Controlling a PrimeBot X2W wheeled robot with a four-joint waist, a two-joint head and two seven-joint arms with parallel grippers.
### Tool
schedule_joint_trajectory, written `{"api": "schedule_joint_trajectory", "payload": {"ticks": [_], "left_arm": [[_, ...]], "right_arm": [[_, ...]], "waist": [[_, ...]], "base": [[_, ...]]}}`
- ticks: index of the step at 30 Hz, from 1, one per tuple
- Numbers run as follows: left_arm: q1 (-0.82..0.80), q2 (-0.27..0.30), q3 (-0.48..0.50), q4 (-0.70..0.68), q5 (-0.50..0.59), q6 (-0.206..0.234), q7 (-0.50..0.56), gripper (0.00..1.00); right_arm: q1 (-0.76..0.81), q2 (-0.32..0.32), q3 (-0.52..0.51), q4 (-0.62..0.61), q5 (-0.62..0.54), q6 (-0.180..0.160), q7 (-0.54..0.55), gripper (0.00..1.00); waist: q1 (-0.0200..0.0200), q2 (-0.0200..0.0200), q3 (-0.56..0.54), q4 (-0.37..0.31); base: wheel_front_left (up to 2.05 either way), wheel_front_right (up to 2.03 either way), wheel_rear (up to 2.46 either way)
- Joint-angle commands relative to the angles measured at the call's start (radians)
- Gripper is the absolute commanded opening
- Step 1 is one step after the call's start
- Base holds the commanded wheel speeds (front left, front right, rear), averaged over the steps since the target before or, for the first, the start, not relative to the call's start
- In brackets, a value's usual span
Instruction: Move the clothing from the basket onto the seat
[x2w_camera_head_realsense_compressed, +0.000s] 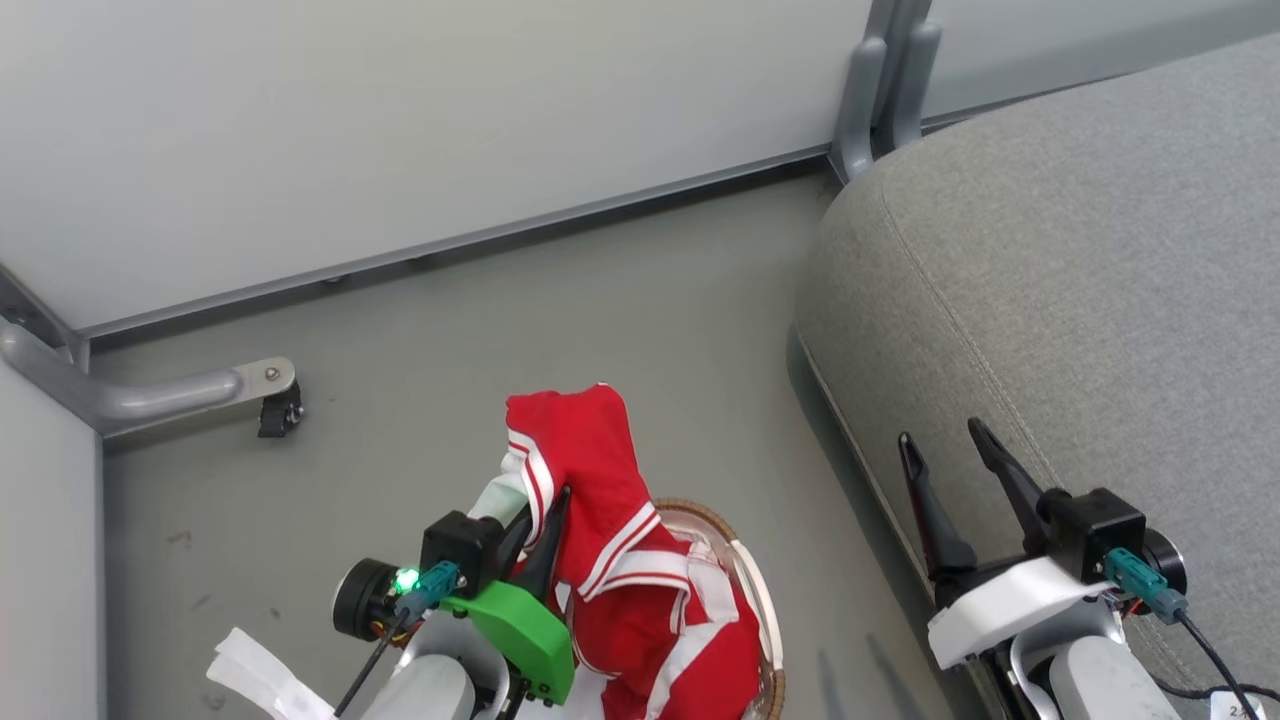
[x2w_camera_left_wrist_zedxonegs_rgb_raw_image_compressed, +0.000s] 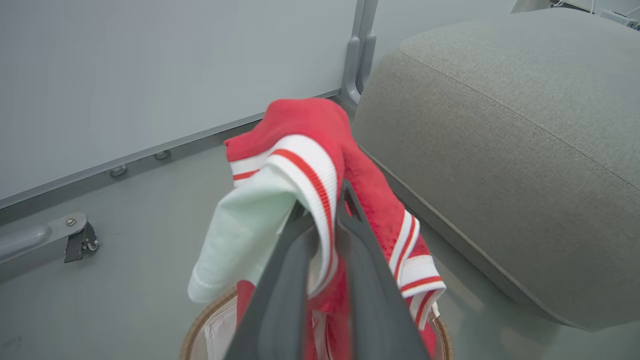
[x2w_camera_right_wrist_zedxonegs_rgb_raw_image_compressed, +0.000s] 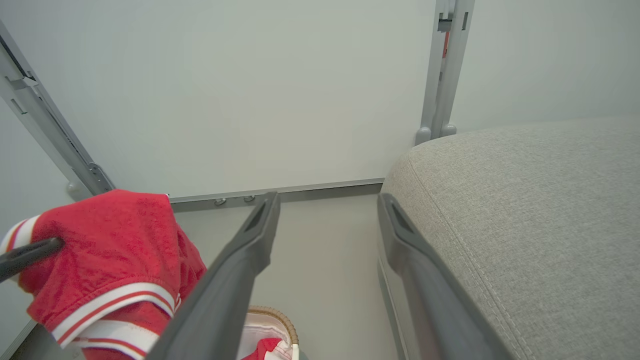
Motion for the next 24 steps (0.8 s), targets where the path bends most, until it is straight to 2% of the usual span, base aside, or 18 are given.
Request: {"api": "schedule_joint_trajectory", "payload": {"ticks": [1,14,24], "left_arm": [[0.019,-0.008,0.022,-0.027,0.014,-0.005,-0.001,0.00],[-0.023,-0.041,0.149,-0.272,0.044,-0.026,-0.001,0.00],[-0.039,-0.050,0.122,-0.352,0.039,-0.033,-0.001,0.00]], "right_arm": [[0.029,-0.005,-0.002,0.007,0.004,-0.001,-0.005,1.00],[0.102,-0.011,0.057,0.055,0.008,-0.001,-0.005,1.00],[0.088,-0.032,0.156,0.107,0.008,-0.001,-0.005,1.00]], "waist": [[0.0001,0.0000,-0.061,0.041],[0.0001,0.0000,-0.102,0.064],[0.0001,0.0000,-0.102,0.096]], "base": [[0.00,0.00,0.00],[0.00,0.00,0.00],[0.00,0.00,0.00]]}}
